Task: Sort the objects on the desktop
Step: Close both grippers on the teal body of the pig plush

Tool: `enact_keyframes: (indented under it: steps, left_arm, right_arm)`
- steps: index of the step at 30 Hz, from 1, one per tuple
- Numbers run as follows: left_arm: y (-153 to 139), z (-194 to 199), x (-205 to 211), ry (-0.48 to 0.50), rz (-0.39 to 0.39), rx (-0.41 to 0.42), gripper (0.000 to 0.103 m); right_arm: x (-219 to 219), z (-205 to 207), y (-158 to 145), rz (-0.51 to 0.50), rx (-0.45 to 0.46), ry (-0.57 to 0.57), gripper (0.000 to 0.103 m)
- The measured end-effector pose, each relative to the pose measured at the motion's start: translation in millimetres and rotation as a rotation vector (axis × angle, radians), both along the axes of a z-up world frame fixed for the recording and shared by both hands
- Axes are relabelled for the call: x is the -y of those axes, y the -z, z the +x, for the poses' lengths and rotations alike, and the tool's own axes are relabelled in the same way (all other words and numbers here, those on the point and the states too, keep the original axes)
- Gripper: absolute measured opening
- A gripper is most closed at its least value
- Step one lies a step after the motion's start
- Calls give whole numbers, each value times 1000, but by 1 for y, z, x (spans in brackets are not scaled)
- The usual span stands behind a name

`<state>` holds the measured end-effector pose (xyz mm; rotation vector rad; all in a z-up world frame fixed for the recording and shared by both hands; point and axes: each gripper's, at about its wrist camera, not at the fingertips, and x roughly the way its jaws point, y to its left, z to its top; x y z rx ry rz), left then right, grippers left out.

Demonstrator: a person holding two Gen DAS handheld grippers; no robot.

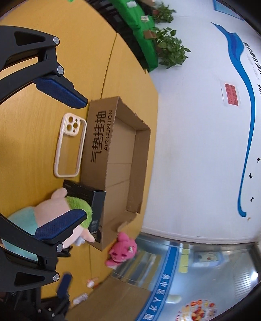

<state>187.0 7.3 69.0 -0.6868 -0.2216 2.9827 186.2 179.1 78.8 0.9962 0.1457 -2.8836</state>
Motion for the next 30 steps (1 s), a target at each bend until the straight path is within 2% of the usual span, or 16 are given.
enact_keyframes:
  steps: [1, 2, 3, 4, 6, 7, 8, 9, 10, 11, 14, 17, 22, 27, 28, 30]
  left_arm:
    - [2, 0, 0, -8, -10, -14, 82]
    - [3, 1, -2, -24, -47, -22, 56]
    - [4, -3, -4, -28, -76, 2, 4]
    - [6, -7, -4, -20, -77, 38, 2]
    - [12, -15, 1, 62, 24, 96, 2]
    - [14, -17, 4, 112, 95, 121, 2]
    - [16, -19, 5, 138, 136, 132, 15]
    - [18, -22, 4, 158, 164, 154, 34]
    - [19, -25, 1, 150, 161, 178, 79]
    - [20, -26, 0, 133, 152, 183, 92]
    - [20, -23, -5, 148, 138, 141, 94]
    - [24, -30, -10, 190, 169, 188, 94]
    - [30, -47, -17, 300, 273, 284, 94]
    - [36, -57, -28, 392, 302, 350, 94]
    - [37, -58, -28, 406, 303, 357, 94]
    - [41, -59, -26, 406, 286, 381, 93]
  right_arm:
    - [1, -3, 2, 0, 14, -1, 30]
    - [0, -7, 5, -10, 33, -5, 0]
    - [-1, -8, 7, -21, 38, -5, 3]
    - [-2, -10, 10, -21, 43, 5, 3]
    - [-3, -10, 12, -24, 43, 3, 4]
    - [-3, -10, 12, -27, 44, 4, 9]
    - [-4, -11, 12, -24, 45, 9, 32]
    - [-4, -11, 11, -13, 38, 22, 57]
    - [-4, -10, 10, -5, 27, 31, 70]
    - [-6, -9, 9, -11, 14, 31, 80]
    - [-8, -11, 9, -58, 42, -6, 80]
    - [-8, -13, 16, -48, 65, -16, 80]
    - [-12, -15, 21, -131, 98, -63, 80]
    - [-6, -16, 31, -258, 191, -174, 79]
    - [0, -14, 34, -273, 213, -213, 79]
    - [11, -7, 32, -256, 200, -263, 82]
